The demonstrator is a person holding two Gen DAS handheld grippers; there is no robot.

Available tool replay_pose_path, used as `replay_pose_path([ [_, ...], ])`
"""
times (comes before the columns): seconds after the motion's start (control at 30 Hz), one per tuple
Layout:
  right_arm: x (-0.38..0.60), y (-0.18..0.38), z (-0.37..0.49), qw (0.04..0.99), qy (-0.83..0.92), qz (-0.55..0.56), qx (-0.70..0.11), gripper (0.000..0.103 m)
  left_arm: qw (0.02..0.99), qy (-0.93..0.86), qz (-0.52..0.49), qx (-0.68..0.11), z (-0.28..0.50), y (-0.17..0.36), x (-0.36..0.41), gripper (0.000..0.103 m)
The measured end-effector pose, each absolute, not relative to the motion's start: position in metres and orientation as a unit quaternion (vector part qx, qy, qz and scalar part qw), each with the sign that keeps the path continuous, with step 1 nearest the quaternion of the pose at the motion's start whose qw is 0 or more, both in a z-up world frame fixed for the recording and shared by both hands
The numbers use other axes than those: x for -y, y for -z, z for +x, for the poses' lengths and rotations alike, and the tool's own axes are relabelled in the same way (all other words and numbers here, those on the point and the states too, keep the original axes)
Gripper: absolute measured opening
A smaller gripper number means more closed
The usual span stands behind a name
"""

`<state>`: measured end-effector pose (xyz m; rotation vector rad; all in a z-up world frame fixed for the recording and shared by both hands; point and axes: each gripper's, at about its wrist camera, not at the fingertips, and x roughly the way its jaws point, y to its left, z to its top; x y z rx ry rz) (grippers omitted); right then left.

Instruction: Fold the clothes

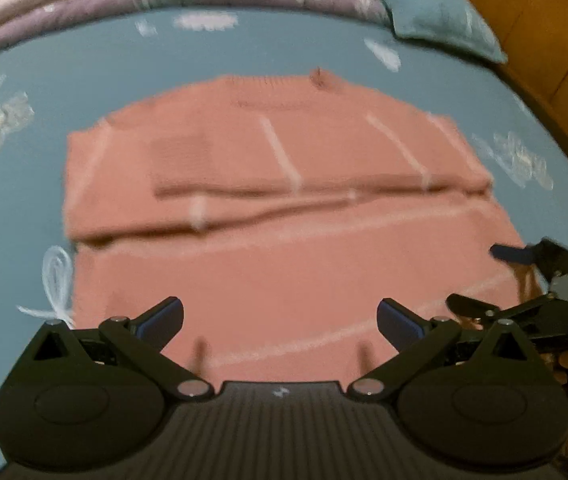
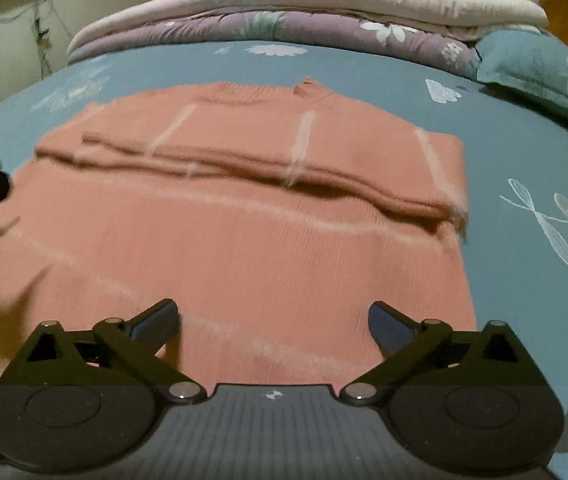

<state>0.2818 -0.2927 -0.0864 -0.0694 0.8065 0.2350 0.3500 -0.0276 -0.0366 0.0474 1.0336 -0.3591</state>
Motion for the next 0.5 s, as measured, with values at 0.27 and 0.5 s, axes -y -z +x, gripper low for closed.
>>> replay_pose_path([
  [0.27, 0.296, 0.089, 0.271, 0.913, -0.129, -0.044, -0.384, 0.103, 0.832, 0.133, 0.017, -0.538, 0.32, 0.078, -0.005, 0.102],
  [0.5, 0.296, 0.09, 0.275, 0.912, -0.138, -0.05, -0.383, 0.103, 0.845, 0.133, -0.03, -0.517, 0.312, 0.069, -0.034, 0.102],
])
